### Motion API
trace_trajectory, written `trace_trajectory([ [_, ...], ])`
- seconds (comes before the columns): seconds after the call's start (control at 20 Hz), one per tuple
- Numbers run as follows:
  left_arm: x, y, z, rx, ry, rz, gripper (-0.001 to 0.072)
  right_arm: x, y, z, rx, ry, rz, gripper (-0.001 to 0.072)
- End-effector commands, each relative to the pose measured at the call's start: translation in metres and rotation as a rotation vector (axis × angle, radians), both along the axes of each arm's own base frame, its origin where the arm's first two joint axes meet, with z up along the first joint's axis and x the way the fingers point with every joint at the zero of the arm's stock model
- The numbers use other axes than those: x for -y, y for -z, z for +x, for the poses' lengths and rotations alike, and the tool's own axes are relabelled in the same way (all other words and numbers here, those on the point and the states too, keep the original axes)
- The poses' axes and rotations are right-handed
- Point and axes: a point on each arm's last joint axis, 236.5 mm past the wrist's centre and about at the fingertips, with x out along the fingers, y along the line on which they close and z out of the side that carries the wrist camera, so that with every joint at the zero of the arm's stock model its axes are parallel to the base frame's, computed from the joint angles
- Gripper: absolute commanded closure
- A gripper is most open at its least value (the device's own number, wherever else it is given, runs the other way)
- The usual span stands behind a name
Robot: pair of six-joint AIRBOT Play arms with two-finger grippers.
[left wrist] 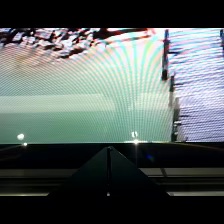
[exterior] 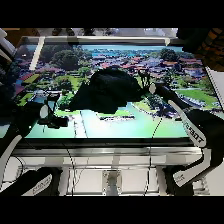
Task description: Fold the clothes and pants, and hang the long-sleeved shirts on hangers.
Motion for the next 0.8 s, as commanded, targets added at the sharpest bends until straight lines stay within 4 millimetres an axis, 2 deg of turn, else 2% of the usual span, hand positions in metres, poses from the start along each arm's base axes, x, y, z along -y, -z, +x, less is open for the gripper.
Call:
trace_trajectory([
  [0.0,0.000,-0.001,0.002,0.009,0.001,-0.001,0.0681,0.001,-0.008,0.001,-0.039,-0.035,-0.024,0.0695],
  [0.05,0.000,-0.003,0.003,0.011,0.005,-0.002,0.0681,0.012,-0.024,0.001,-0.054,-0.070,-0.096,0.0696],
  [0.15,0.004,-0.016,0.010,0.051,0.061,-0.010,0.0680,0.047,-0.075,-0.002,-0.052,-0.110,-0.271,0.0696],
  [0.3,0.010,-0.060,0.029,0.207,0.111,-0.028,0.0680,0.103,-0.179,-0.008,0.109,-0.051,-0.407,0.0696],
  [0.4,0.012,-0.096,0.039,0.353,0.116,-0.045,0.0678,0.140,-0.240,-0.031,0.189,0.047,-0.400,0.0696],
  [0.5,0.013,-0.125,0.041,0.462,0.145,-0.049,0.0676,0.185,-0.285,-0.060,0.239,0.165,-0.401,0.0696],
  [0.55,0.014,-0.135,0.038,0.494,0.163,-0.051,0.0598,0.210,-0.302,-0.077,0.252,0.233,-0.403,0.0697],
  [0.6,0.015,-0.142,0.036,0.518,0.170,-0.057,0.0444,0.231,-0.313,-0.094,0.251,0.295,-0.406,0.0696],
  [0.65,0.019,-0.147,0.034,0.534,0.169,-0.078,0.0411,0.248,-0.319,-0.109,0.246,0.349,-0.397,0.0695],
  [0.7,0.026,-0.149,0.032,0.537,0.196,-0.103,0.0411,0.255,-0.319,-0.120,0.242,0.387,-0.345,0.0695],
  [0.75,0.038,-0.149,0.031,0.535,0.244,-0.139,0.0412,0.246,-0.314,-0.121,0.238,0.383,-0.258,0.0645],
])
